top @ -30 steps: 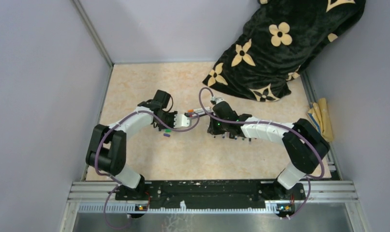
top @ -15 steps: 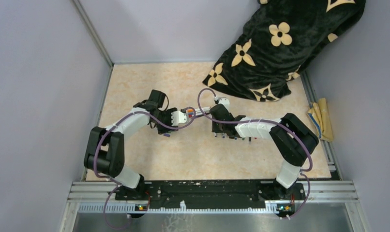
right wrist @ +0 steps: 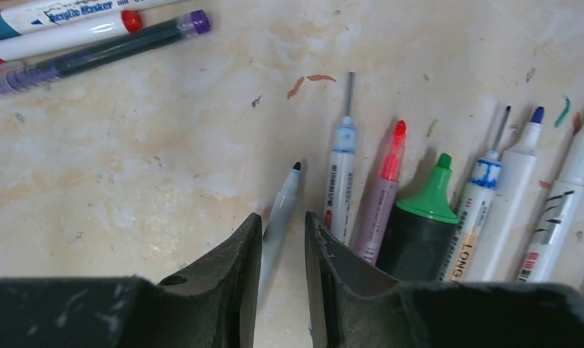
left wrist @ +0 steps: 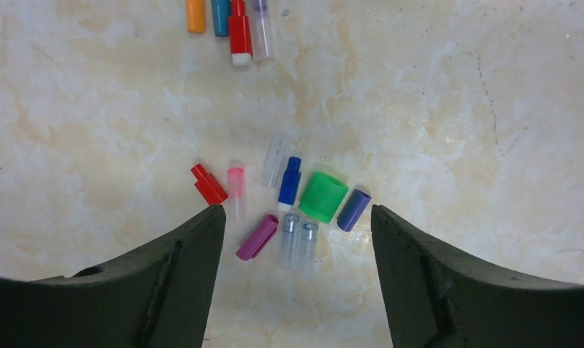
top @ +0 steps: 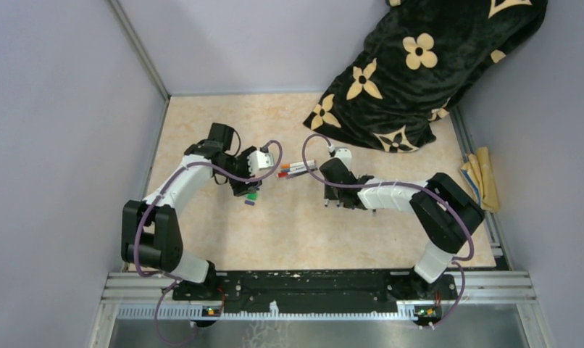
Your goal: Open the pen caps
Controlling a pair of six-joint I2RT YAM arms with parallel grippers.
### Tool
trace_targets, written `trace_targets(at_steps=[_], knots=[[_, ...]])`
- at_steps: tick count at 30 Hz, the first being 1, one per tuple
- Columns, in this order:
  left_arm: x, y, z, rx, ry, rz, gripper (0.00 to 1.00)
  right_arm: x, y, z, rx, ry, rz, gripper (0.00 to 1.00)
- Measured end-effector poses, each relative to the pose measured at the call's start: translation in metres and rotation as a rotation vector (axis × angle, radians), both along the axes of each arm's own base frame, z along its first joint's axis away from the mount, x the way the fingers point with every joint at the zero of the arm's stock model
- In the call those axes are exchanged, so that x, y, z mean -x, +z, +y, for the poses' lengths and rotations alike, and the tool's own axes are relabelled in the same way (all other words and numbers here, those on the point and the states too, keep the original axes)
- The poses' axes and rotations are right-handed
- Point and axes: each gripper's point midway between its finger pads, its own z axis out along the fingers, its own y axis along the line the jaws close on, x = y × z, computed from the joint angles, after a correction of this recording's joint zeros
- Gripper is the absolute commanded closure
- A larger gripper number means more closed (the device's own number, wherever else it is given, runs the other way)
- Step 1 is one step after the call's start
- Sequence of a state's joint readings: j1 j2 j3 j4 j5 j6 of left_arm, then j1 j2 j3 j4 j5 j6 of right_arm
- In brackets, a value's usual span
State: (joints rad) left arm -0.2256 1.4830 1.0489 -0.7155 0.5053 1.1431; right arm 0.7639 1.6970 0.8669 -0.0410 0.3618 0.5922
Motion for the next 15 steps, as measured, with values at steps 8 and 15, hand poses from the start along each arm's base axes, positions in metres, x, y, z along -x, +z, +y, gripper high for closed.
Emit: trace_targets(at_steps=[8, 15], knots=[[-0.003, 0.025, 0.012, 0.125, 0.127, 0.083, 0.01, 0.001, 0.026, 0.001, 0.000, 0.090, -0.024, 0.65], [-0.018, 0.061, 0.021, 0.244, 0.252, 0.100, 0.01, -0.033, 0.076, 0.067, -0.040, 0.421, -0.134, 0.58]])
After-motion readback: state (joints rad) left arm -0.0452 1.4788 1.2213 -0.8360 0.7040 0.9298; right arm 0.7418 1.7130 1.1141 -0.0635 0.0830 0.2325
